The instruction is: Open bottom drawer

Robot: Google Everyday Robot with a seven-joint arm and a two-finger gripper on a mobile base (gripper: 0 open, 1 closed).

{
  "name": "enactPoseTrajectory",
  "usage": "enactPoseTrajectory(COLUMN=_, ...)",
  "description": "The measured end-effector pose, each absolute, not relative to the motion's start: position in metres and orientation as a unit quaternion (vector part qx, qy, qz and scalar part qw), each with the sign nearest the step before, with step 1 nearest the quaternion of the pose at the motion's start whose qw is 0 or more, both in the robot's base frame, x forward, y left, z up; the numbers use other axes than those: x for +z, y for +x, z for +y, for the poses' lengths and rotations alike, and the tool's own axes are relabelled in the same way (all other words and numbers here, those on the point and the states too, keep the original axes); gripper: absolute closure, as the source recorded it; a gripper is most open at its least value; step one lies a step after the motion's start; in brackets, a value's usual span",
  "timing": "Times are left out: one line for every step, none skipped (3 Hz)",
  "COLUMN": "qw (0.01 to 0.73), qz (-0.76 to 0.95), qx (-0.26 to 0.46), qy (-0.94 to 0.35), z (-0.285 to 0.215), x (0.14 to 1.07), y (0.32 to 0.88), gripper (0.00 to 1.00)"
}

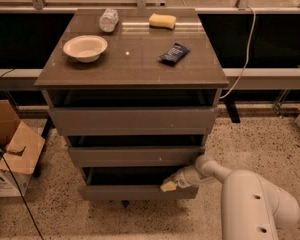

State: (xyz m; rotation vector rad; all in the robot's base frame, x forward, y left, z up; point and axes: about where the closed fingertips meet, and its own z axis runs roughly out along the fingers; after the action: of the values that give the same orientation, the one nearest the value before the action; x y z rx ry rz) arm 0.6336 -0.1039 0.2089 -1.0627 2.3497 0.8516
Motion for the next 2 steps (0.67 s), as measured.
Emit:
enactPoseTrajectory(qw=0.21, qz=0.845, qx=0.308, qy=-0.383, z=-0.1015, x=0.2072, y=0.632, gripper=0.45)
enactPoseTrajectory(qw=0.209, qz=0.845, qx=0.307, qy=-0.384, z=-0.1008, x=0.2066, y=0.6304, gripper=0.14)
